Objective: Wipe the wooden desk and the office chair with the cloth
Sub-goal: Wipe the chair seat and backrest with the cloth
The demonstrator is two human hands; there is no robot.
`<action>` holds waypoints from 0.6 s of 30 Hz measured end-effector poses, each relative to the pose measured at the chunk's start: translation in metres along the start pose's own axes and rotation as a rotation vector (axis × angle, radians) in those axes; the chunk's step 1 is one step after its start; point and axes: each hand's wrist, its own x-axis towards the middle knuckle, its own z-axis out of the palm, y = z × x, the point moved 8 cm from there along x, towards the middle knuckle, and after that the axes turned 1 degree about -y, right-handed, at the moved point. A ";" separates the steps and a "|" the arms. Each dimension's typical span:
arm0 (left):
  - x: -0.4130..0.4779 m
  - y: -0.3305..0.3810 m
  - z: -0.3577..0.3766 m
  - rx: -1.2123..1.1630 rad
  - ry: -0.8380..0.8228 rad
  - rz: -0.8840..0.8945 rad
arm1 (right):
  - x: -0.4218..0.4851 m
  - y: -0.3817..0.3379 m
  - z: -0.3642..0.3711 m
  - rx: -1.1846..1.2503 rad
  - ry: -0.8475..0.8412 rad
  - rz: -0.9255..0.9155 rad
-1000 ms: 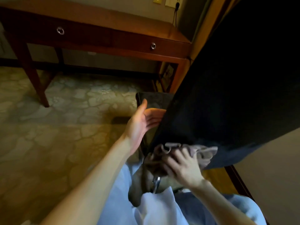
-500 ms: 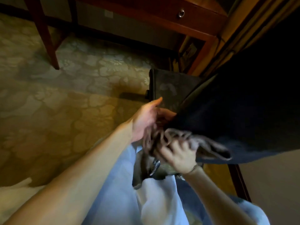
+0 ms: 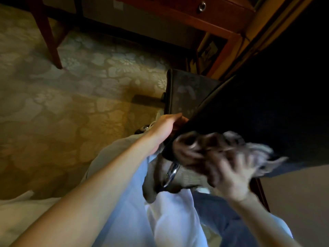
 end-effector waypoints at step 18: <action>0.022 0.001 -0.028 -0.218 0.099 0.007 | -0.118 -0.082 0.226 0.033 -0.587 -0.600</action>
